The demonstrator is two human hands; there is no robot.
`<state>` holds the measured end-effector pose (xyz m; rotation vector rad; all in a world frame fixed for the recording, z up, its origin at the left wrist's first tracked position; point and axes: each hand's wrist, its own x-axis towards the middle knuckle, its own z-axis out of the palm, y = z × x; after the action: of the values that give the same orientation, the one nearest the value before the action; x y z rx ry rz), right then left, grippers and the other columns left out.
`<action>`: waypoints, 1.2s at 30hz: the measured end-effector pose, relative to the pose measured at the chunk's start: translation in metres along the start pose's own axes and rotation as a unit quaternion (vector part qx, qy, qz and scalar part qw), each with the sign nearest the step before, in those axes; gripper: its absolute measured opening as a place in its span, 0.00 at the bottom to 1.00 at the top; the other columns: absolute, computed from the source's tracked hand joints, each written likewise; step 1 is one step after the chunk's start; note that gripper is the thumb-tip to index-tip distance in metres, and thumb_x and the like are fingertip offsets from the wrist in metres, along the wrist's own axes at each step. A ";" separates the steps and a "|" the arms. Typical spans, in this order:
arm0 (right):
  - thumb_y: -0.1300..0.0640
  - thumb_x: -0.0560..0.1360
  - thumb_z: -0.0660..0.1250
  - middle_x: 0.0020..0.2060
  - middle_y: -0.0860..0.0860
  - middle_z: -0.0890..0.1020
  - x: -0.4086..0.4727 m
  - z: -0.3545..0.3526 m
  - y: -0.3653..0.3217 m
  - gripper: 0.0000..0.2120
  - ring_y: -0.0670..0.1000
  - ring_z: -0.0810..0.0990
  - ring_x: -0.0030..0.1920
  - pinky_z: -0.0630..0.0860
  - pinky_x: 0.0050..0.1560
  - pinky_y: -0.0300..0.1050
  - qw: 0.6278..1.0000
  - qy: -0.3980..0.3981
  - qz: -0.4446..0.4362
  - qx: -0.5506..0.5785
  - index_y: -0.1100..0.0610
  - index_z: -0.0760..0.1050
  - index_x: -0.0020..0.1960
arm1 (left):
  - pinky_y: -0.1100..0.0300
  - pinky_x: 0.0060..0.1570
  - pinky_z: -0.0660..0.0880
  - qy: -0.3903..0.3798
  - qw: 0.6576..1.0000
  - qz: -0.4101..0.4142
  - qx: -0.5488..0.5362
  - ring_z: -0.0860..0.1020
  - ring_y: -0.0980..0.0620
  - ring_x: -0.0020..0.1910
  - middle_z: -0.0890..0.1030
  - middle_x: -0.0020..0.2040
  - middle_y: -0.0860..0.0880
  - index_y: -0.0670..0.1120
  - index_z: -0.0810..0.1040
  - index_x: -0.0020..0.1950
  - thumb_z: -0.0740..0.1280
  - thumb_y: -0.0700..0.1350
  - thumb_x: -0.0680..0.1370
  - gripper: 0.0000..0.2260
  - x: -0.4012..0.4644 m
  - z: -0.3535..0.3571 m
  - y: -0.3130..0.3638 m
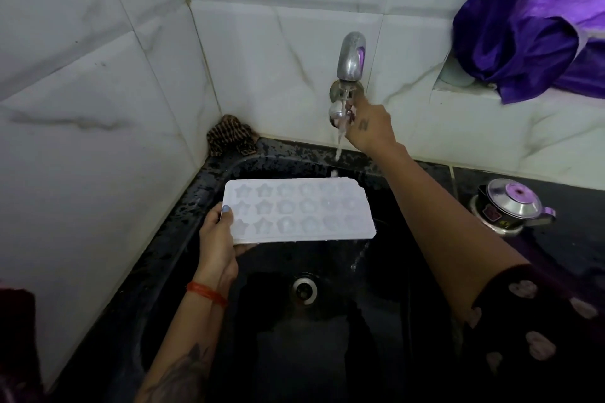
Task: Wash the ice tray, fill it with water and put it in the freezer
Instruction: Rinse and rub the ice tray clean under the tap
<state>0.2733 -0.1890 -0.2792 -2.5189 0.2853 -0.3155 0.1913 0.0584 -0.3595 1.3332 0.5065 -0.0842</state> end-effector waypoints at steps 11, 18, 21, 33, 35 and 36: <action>0.47 0.78 0.63 0.57 0.55 0.78 -0.121 -0.001 0.040 0.17 0.55 0.76 0.55 0.65 0.47 0.39 0.987 -0.094 0.084 0.097 0.52 0.70 0.64 | 0.50 0.40 0.78 -0.016 1.000 0.006 -0.009 0.78 0.51 0.44 0.78 0.51 0.47 0.46 0.72 0.62 0.58 0.46 0.82 0.11 -0.022 -0.001 0.007; 0.49 0.78 0.64 0.60 0.53 0.78 -0.152 -0.007 0.040 0.15 0.46 0.71 0.46 0.64 0.43 0.33 0.985 -0.098 0.092 0.110 0.51 0.74 0.62 | 0.50 0.36 0.76 -0.047 0.999 0.004 -0.016 0.78 0.50 0.44 0.78 0.47 0.49 0.46 0.71 0.59 0.58 0.45 0.82 0.07 -0.046 -0.009 0.010; 0.51 0.78 0.64 0.62 0.53 0.77 -0.161 -0.015 0.040 0.14 0.48 0.74 0.50 0.63 0.43 0.30 0.986 -0.091 0.094 0.105 0.51 0.75 0.63 | 0.49 0.39 0.76 -0.071 0.997 -0.010 -0.031 0.78 0.49 0.46 0.79 0.48 0.48 0.45 0.72 0.54 0.57 0.44 0.82 0.06 -0.057 -0.014 0.013; 0.53 0.77 0.65 0.65 0.50 0.76 -0.192 -0.037 0.045 0.12 0.51 0.75 0.61 0.67 0.49 0.36 0.986 -0.074 0.086 0.124 0.51 0.77 0.59 | 0.52 0.40 0.82 -0.193 0.980 -0.046 -0.010 0.81 0.47 0.49 0.83 0.50 0.45 0.44 0.76 0.58 0.60 0.53 0.80 0.15 -0.083 -0.028 0.024; 0.53 0.77 0.65 0.64 0.49 0.76 -0.195 -0.040 0.047 0.11 0.50 0.75 0.59 0.66 0.49 0.35 0.987 -0.072 0.080 0.119 0.50 0.77 0.59 | 0.48 0.44 0.79 -0.200 0.978 -0.058 -0.008 0.81 0.46 0.49 0.83 0.48 0.45 0.45 0.77 0.54 0.60 0.55 0.79 0.15 -0.086 -0.025 0.026; 0.53 0.77 0.65 0.63 0.49 0.77 -0.196 -0.041 0.047 0.11 0.49 0.75 0.57 0.65 0.49 0.34 0.988 -0.072 0.075 0.111 0.50 0.77 0.59 | 0.48 0.44 0.78 -0.200 0.978 -0.062 -0.005 0.81 0.46 0.49 0.83 0.48 0.45 0.45 0.78 0.53 0.59 0.56 0.79 0.16 -0.087 -0.023 0.026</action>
<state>0.0696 -0.1955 -0.3049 -2.2720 0.3603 -0.0979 0.1157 0.0665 -0.3041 1.2334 0.2464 -0.4444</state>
